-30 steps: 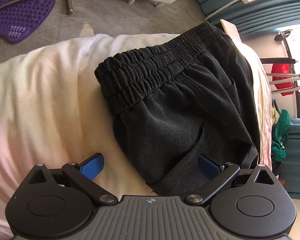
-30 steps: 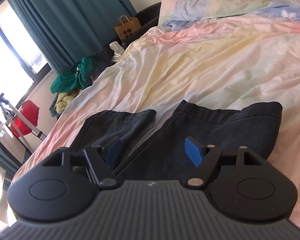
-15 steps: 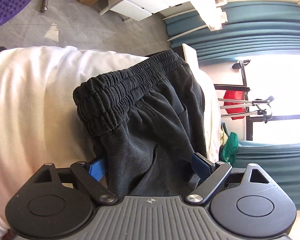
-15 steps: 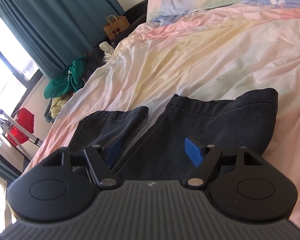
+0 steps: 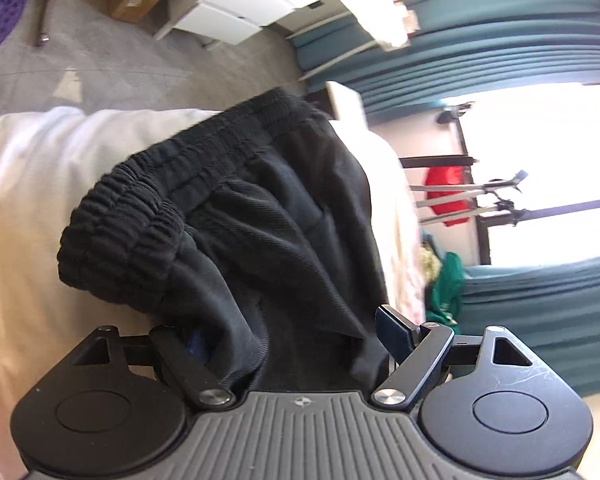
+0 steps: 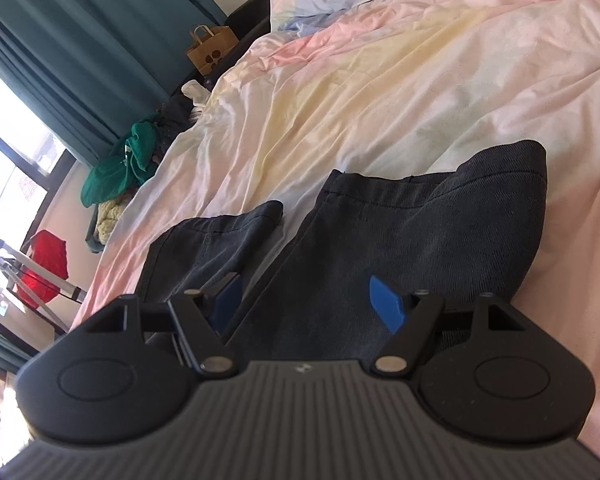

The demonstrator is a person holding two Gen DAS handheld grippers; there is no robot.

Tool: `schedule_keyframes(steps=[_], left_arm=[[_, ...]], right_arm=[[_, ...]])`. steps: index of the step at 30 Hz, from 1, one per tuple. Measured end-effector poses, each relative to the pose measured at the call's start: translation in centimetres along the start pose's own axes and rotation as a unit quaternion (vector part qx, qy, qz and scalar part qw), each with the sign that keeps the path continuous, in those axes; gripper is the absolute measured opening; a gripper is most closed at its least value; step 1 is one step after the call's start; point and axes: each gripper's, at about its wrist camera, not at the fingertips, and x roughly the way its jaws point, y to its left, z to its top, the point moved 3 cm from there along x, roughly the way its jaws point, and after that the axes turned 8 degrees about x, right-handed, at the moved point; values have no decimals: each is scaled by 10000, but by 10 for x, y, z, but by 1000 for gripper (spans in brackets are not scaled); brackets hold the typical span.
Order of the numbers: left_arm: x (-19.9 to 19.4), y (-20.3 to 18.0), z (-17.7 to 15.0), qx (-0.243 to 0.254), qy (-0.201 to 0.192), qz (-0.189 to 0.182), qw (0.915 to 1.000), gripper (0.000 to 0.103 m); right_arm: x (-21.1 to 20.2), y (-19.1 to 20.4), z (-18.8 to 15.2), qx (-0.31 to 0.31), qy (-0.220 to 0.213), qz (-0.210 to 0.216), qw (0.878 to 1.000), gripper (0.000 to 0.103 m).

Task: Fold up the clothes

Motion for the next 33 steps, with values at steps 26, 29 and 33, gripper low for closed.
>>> schedule_keyframes(steps=[26,29,33], left_arm=[[9,26,-9,-463,392,507,9969,84],[5,29,-7,-585,362,405,9968,83],[0,37,-6,-824,316,242,9958,84]], right_arm=[[-3,-82,13,1268,-460,-1149,9842,74],[3,-60,3,1108,-71,-340,9932,74],[-7,-36,1,874,-246,347,9953,74]])
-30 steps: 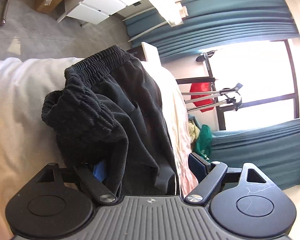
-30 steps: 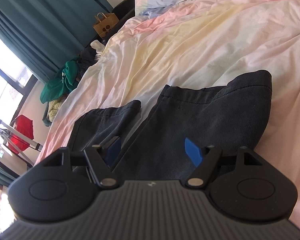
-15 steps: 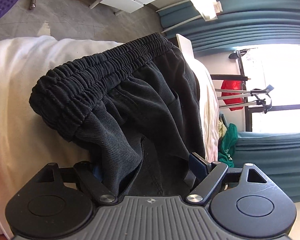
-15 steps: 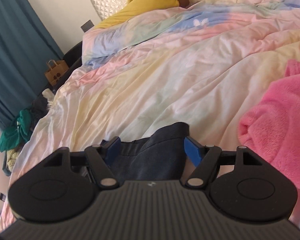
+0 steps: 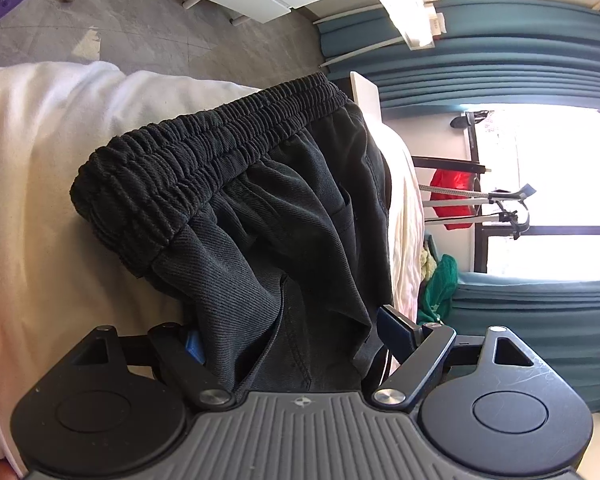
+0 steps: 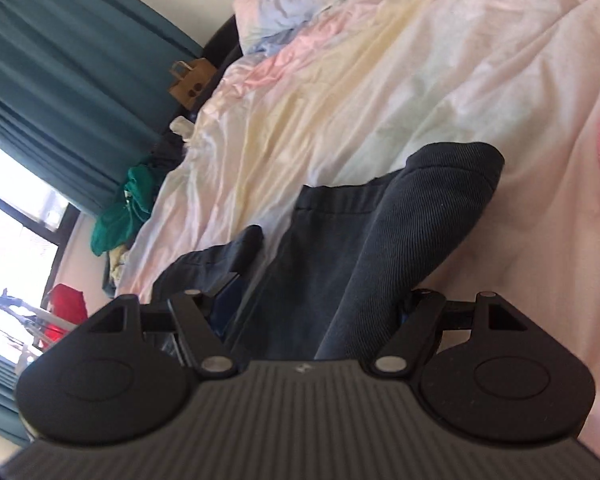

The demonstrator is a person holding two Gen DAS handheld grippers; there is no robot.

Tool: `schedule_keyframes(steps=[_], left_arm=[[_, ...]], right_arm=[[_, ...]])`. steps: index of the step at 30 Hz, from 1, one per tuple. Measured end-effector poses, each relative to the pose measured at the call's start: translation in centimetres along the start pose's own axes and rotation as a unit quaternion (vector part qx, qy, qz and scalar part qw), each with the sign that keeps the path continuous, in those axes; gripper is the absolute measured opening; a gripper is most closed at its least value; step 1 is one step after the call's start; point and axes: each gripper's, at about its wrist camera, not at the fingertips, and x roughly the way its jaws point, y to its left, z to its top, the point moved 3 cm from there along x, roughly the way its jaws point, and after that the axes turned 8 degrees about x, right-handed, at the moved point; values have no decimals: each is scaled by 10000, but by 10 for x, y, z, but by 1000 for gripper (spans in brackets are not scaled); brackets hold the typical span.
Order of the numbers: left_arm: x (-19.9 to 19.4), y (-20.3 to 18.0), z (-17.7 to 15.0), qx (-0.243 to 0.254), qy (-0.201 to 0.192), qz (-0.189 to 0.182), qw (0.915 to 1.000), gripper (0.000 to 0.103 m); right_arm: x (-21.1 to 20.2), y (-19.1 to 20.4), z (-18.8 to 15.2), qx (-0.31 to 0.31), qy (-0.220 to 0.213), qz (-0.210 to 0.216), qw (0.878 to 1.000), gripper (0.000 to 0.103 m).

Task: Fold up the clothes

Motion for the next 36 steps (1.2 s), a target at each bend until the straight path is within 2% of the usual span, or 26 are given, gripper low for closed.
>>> schedule_keyframes(steps=[1,3,8,9,12,15,17,20,23,26,28,30,34,36], left_arm=[[0,2,1,-52,-2,-24,10000,84],[-1,6,2,-156,-7,-71,9999,84],[1,6,3,-144,9,-58,9999,84],[1,6,2,-131,10,-53,9999,84],[0,5,2,-109,-17,-39,9999,84],[-3,3,2,-55,-132,39,9999,83],[-7,3,2,0,-220,158,9996,83],[-9,3,2,66,-230,278,9993,83],[-9,3,1,157,-201,464,9986,83],[-10,3,0,248,-172,649,9974,82],[-10,3,0,308,-153,773,9964,78],[-9,3,-1,373,-110,890,9953,74],[0,5,-4,335,101,882,9955,52],[4,8,-4,230,155,842,9961,51]], right_arm=[[-1,2,0,11,-15,74,10000,74],[-2,1,2,64,-26,-51,10000,74],[10,-24,3,125,31,-1416,9898,73],[11,-28,3,204,70,-1423,9896,73],[13,-28,1,353,213,-991,9942,73],[14,-11,-5,132,439,-368,9983,74],[13,-2,-7,-53,383,-195,9991,74],[18,-2,-7,-161,361,-539,9978,74],[28,-16,-8,76,647,-897,9938,73],[27,-19,-4,279,644,-726,9949,73],[25,-16,-3,245,649,-510,9963,73],[25,-13,-3,244,656,-363,9969,68],[25,-11,-2,124,505,-684,9963,52],[26,-13,0,202,414,-750,9961,44]])
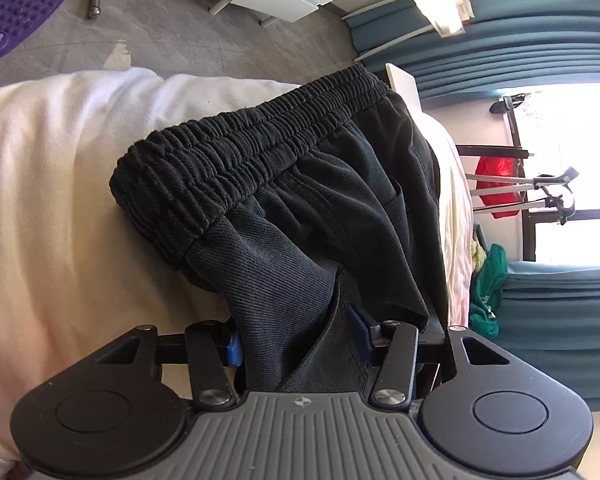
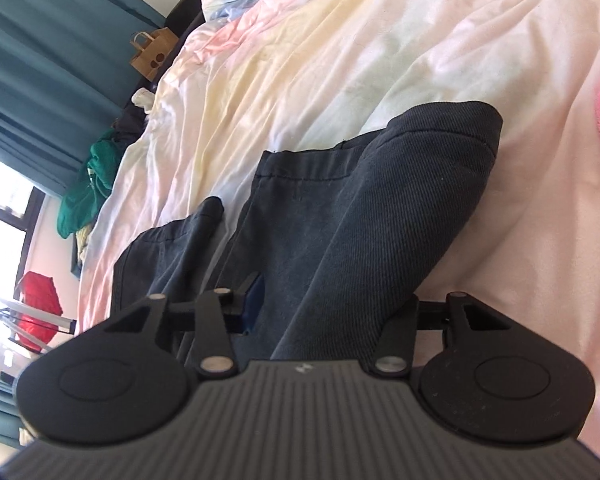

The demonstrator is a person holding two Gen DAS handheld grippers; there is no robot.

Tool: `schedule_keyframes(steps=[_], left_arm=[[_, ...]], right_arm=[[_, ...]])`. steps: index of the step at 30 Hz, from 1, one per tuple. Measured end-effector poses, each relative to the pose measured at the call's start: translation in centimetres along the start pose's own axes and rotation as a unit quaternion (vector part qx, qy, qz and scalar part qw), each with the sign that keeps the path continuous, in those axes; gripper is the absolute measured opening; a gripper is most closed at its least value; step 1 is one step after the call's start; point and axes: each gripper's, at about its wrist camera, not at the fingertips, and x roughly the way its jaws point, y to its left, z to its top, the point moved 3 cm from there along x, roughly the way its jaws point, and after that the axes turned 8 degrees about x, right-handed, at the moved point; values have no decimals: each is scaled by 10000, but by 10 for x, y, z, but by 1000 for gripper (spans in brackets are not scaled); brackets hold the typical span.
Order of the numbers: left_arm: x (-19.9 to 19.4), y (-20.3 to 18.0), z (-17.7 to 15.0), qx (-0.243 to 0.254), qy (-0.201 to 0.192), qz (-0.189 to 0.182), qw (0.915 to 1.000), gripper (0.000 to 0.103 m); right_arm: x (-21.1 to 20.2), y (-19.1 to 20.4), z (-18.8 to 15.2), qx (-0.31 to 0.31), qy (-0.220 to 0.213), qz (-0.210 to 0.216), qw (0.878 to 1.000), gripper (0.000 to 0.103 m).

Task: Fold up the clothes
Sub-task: 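Lift the waistband with the left tool while the right tool lifts the leg ends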

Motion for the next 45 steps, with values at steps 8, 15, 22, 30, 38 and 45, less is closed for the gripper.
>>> schedule_keyframes(steps=[8,15,22,30,38,45], left_arm=[[19,-9,0,573,-26,775,9953,28],[-7,-28,-6,1088,-507,502,9915,6],[-73,-46,-25,1388,-1486,-924,9747,3],[-98,-36,-7,508,-2062,-1228,9695,2],[-83,-51,-3,766,-2099,-842,9711,3],[-78,-76,13,987,-2701,-614,9558,2]], right_arm=[[-1,3,8,-91,-103,189,9997,11],[-25,11,10,-112,-430,626,9970,10],[-48,11,11,60,-672,942,9933,10],[-64,24,13,-289,-935,1267,9871,9],[-58,38,1,-638,-688,1275,9874,9],[-36,84,-8,-1226,-718,1416,9797,9]])
